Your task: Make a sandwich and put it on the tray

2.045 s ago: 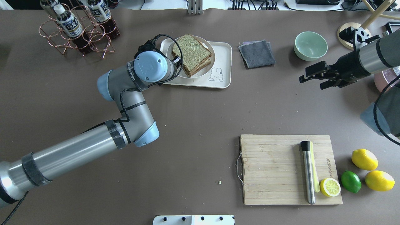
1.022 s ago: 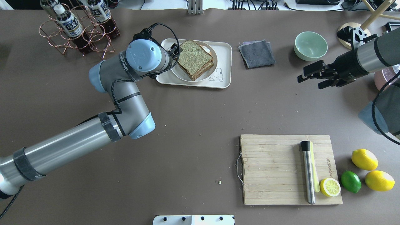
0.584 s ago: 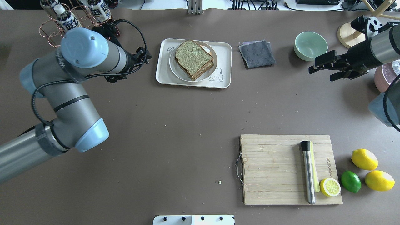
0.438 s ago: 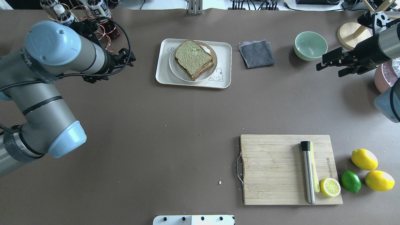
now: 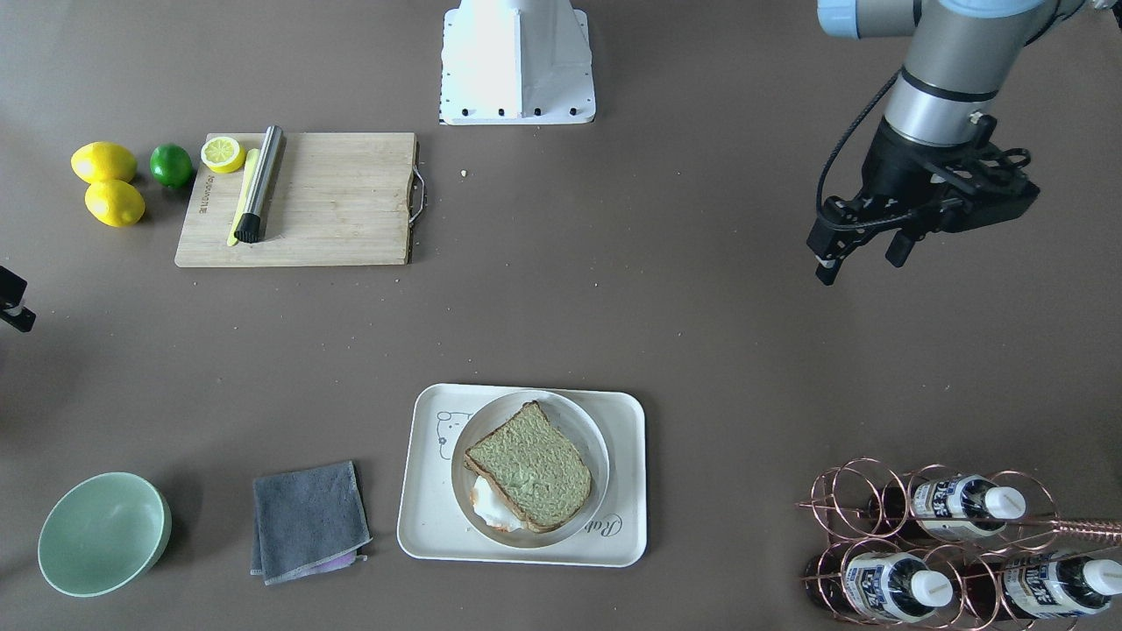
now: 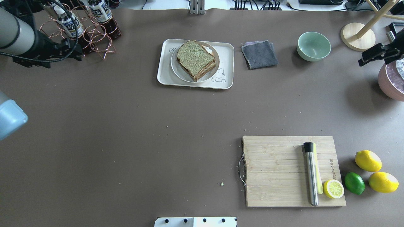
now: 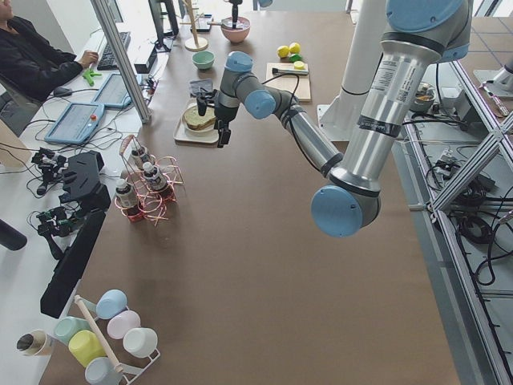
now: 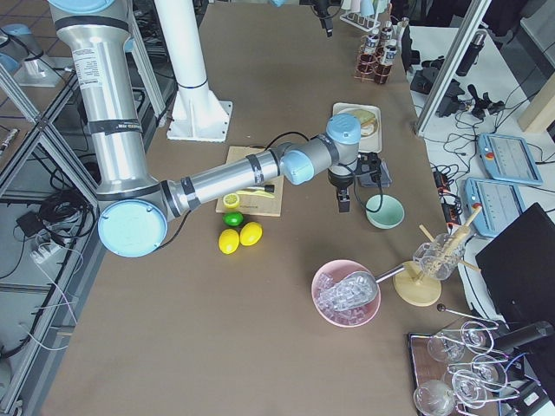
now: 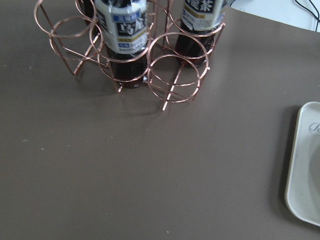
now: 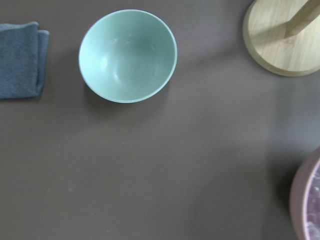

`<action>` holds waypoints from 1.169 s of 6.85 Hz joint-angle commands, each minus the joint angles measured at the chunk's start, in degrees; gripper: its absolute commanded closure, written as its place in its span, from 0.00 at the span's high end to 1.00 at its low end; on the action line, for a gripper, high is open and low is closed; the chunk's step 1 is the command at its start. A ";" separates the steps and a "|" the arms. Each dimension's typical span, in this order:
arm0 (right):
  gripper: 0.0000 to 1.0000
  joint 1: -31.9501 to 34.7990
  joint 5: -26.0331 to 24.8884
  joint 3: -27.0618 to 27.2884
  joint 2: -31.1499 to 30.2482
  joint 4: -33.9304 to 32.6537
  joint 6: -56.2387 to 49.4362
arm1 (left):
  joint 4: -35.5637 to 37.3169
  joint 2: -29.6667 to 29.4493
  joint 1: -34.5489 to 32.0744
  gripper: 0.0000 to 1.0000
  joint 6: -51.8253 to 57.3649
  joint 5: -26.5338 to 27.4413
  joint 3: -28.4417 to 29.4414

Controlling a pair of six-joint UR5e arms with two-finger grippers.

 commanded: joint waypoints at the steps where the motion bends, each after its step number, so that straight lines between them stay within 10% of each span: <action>1: 0.99 5.53 -5.72 -0.31 -0.07 -12.78 -21.26 | 11.46 2.36 -15.18 0.96 29.53 -6.77 0.28; 5: 0.99 18.12 4.88 -10.94 -2.77 -16.36 -36.21 | 18.66 11.37 -35.72 0.97 62.69 -25.65 9.23; 8: 0.99 20.15 7.61 -10.24 -6.65 -16.27 -35.95 | 1.73 20.98 -37.32 0.97 60.12 -28.85 14.60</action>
